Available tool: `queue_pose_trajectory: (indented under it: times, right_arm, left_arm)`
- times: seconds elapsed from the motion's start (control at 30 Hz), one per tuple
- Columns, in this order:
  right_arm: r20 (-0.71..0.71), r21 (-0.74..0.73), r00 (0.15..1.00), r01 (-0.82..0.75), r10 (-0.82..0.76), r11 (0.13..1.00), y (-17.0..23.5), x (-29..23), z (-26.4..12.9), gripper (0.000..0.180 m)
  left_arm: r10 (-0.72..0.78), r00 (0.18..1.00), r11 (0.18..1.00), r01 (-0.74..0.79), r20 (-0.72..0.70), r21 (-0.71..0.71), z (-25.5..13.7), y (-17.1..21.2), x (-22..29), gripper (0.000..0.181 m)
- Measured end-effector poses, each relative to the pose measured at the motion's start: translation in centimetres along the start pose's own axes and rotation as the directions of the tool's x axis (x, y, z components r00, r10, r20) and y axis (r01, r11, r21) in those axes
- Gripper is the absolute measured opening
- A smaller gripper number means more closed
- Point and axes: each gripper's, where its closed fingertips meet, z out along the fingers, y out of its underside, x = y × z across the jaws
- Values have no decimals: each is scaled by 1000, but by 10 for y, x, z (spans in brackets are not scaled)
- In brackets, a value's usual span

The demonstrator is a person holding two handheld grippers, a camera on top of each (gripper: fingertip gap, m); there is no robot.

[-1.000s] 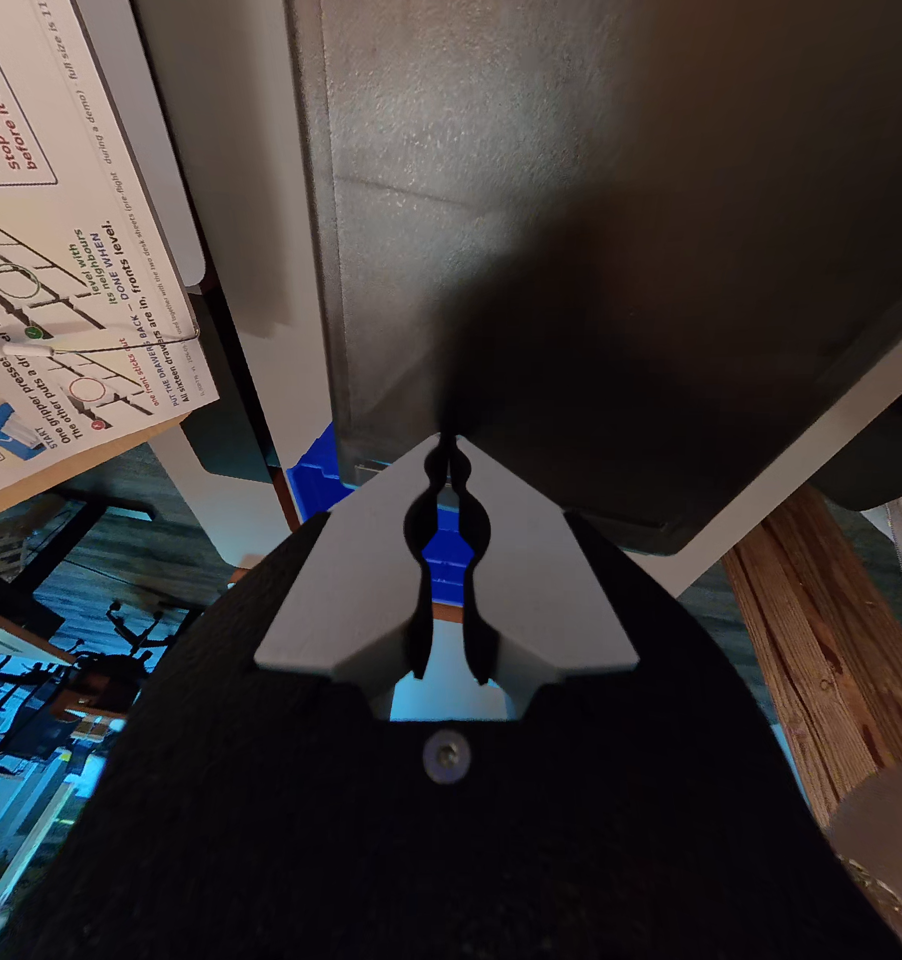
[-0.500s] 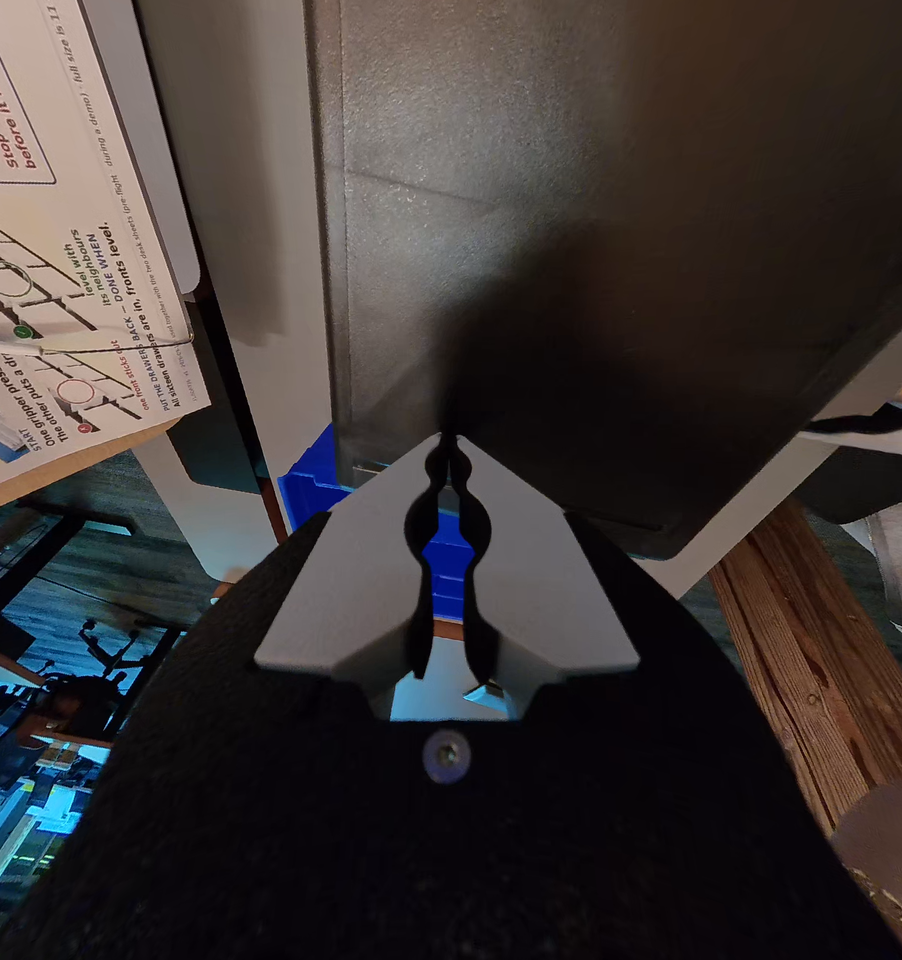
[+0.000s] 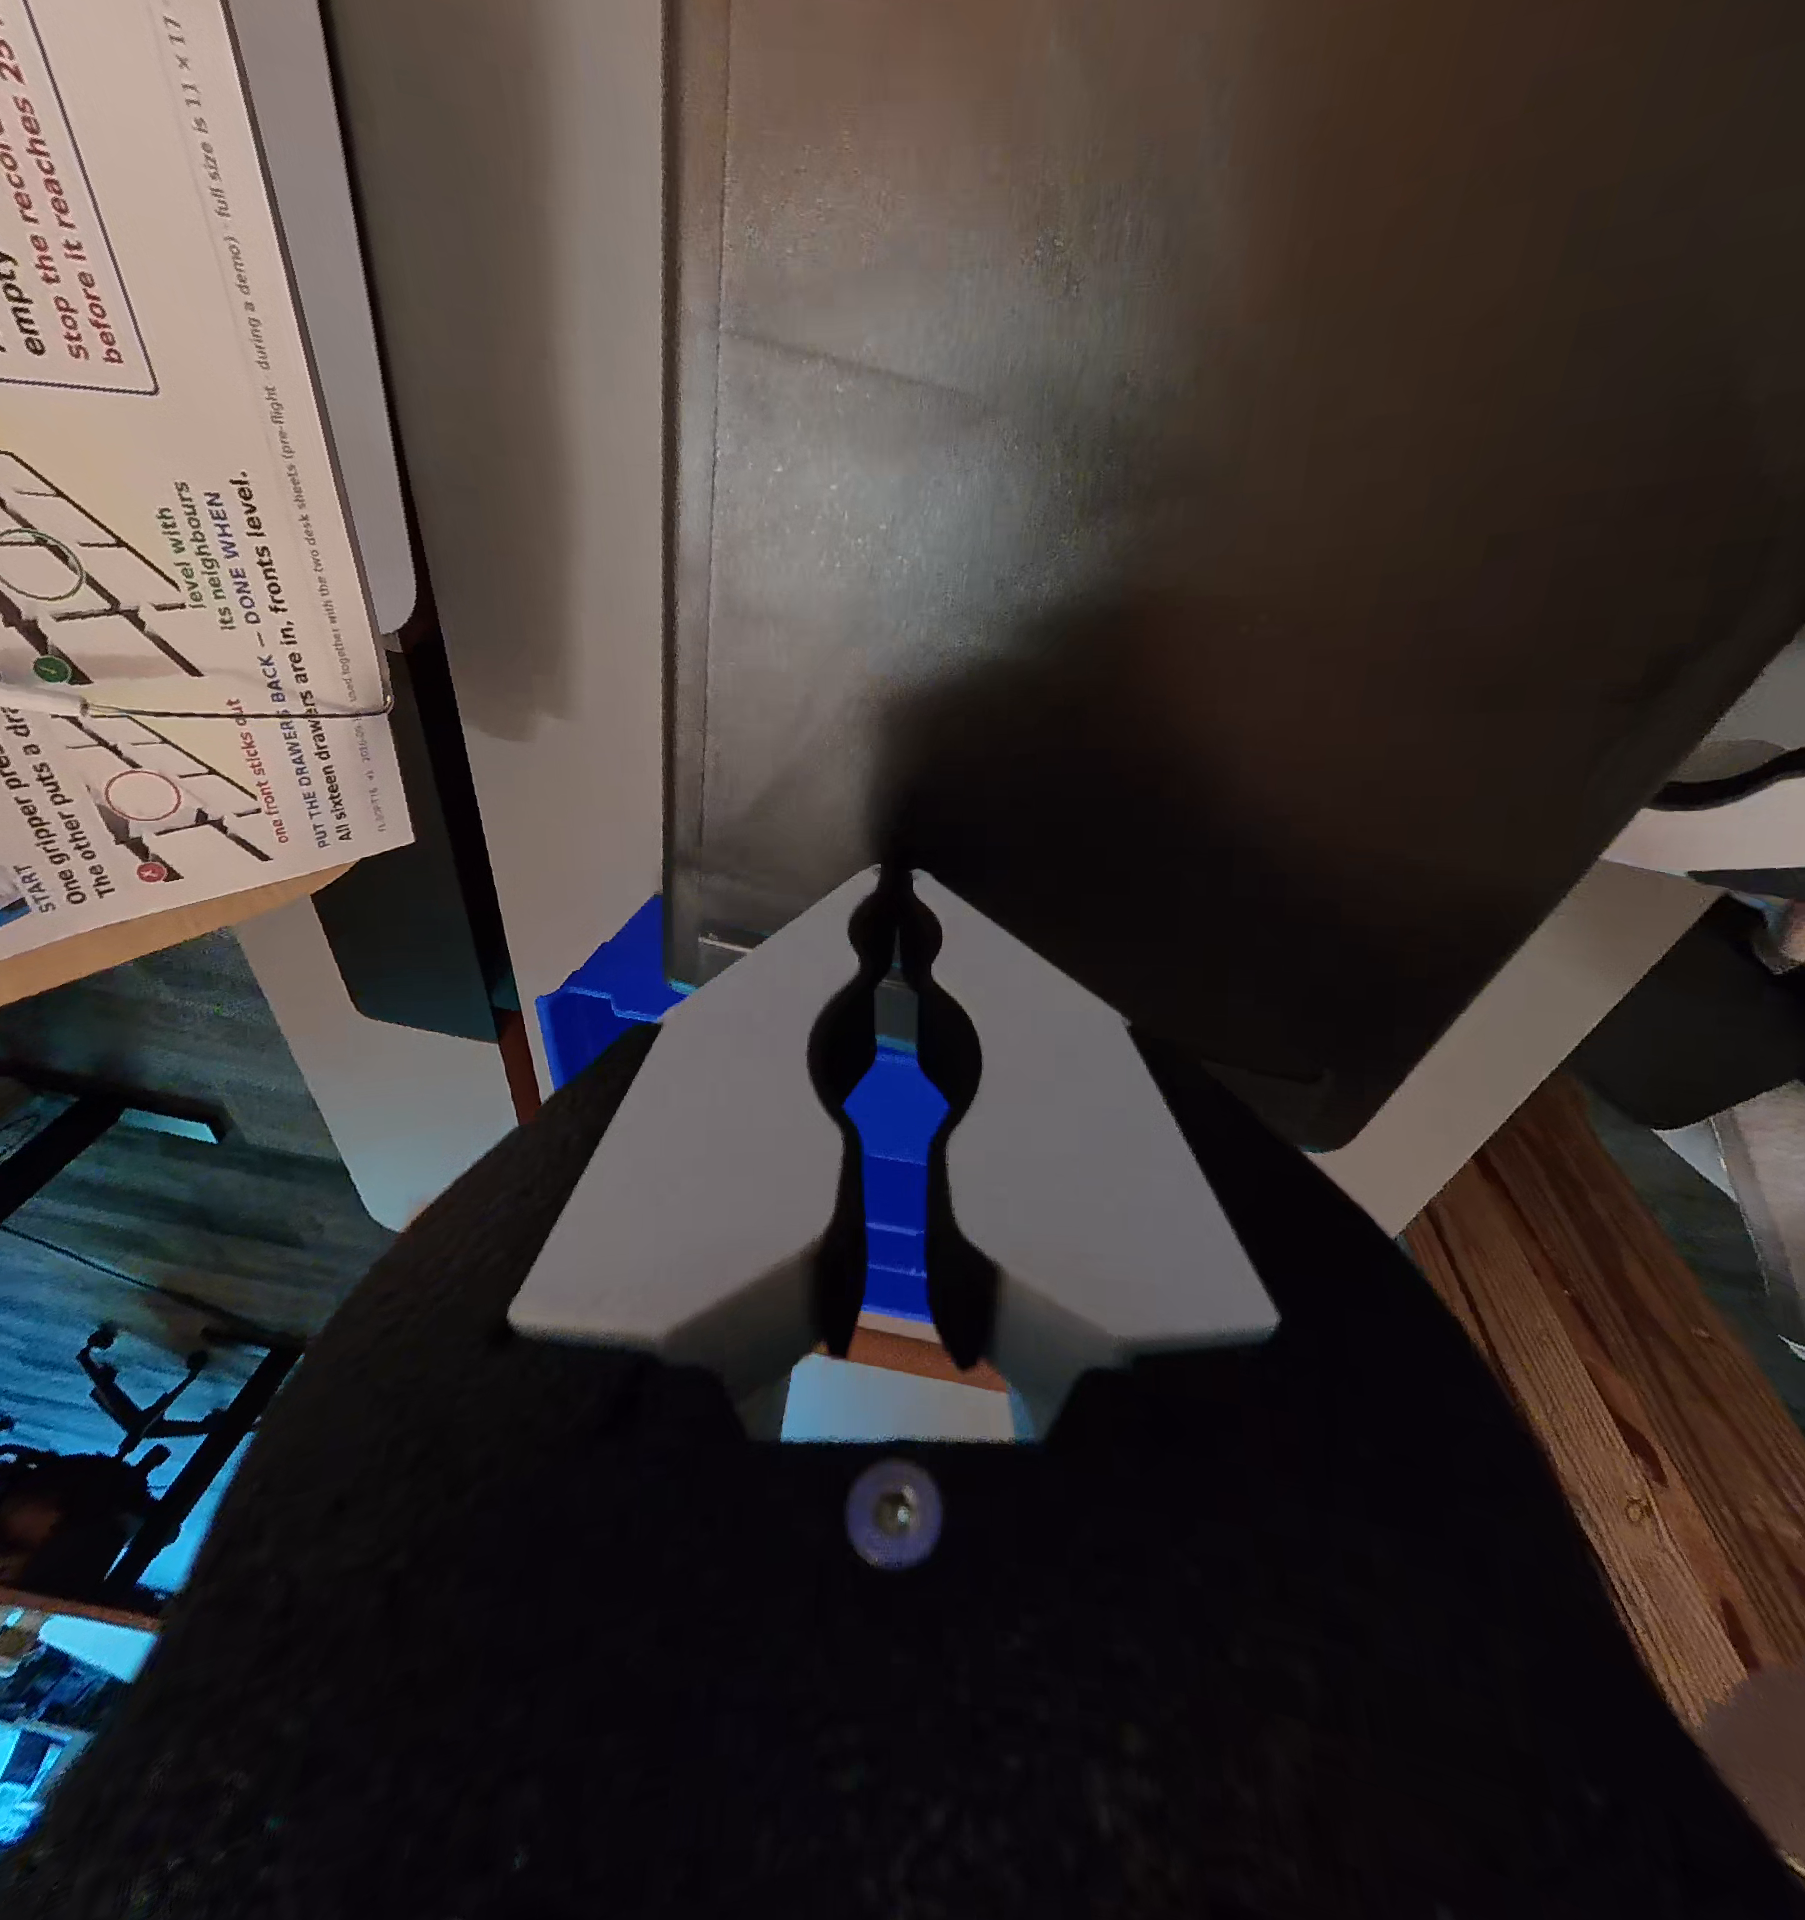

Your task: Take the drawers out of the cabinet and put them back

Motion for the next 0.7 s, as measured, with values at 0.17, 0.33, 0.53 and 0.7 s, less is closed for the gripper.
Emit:
queue_pose_trajectory:
  times: [0.17,0.33,0.53,0.7]
  right_arm:
    - [24,-31,999,48,-47,998,-6,-3,-3,105]
    - [58,-95,997,64,-59,993,-4,-4,-3,90]
    - [84,-176,996,56,-42,983,-1,1,-7,74]
    - [107,-270,994,37,-8,962,3,1,-8,70]
  left_arm:
    - [-10,1000,1000,10,-9,27,0,0,0,0]
    - [-4,1000,1000,4,2,12,0,0,0,0]
    - [-9,1000,1000,9,-4,12,0,0,0,0]
    - [-10,1000,1000,10,2,5,0,0,0,0]
